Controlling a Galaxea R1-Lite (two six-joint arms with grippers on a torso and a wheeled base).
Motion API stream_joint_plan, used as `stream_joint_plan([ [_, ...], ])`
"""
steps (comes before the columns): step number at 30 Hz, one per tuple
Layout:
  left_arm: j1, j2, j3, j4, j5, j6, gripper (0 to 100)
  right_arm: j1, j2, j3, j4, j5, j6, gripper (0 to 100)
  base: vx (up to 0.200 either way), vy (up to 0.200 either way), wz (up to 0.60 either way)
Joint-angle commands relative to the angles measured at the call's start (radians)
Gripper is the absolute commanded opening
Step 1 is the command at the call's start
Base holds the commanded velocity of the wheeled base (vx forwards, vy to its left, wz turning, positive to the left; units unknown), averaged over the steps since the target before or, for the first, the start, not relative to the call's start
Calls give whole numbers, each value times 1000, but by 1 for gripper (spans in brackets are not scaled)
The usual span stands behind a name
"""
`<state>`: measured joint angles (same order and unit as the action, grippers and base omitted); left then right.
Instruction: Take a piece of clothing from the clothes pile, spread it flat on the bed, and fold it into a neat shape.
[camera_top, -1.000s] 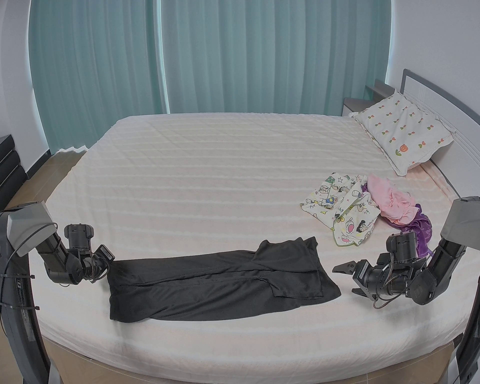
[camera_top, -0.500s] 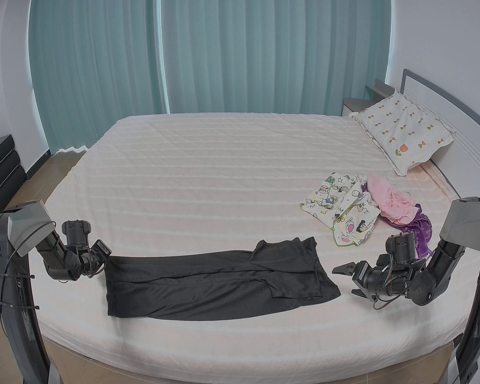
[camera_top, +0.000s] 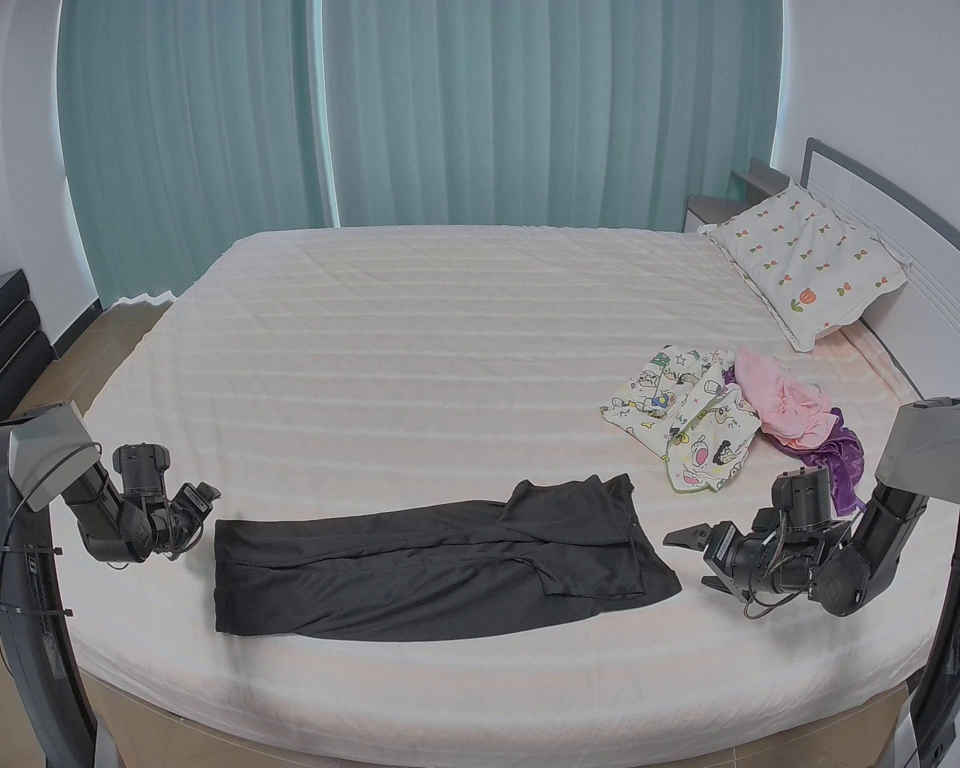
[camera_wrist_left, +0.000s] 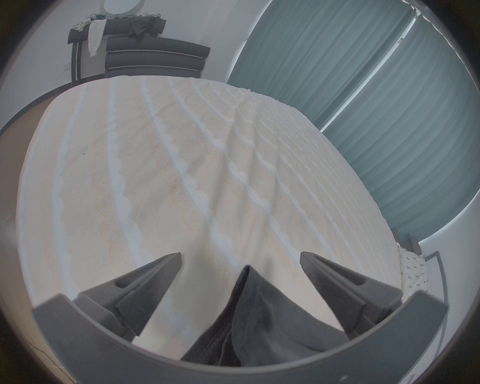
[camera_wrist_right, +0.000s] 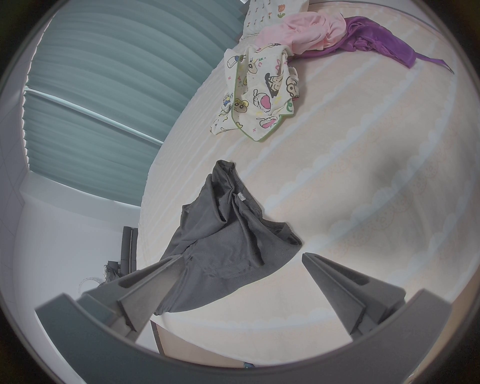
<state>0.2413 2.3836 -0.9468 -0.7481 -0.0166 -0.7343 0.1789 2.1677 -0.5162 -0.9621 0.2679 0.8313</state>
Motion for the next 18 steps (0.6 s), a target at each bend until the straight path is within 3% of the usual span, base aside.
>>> stream_joint_plan([
  [1,4,-95,94,3,-94,16,100,2,1,2,0,1,0,100,0,0,0],
  [7,3,-159,198,4,-266,171,100,4,3,4,0,1,0,100,0,0,0],
  [18,-40,-104,220,6,-252,331,100,7,0,13,-1,1,-1,100,0,0,0],
])
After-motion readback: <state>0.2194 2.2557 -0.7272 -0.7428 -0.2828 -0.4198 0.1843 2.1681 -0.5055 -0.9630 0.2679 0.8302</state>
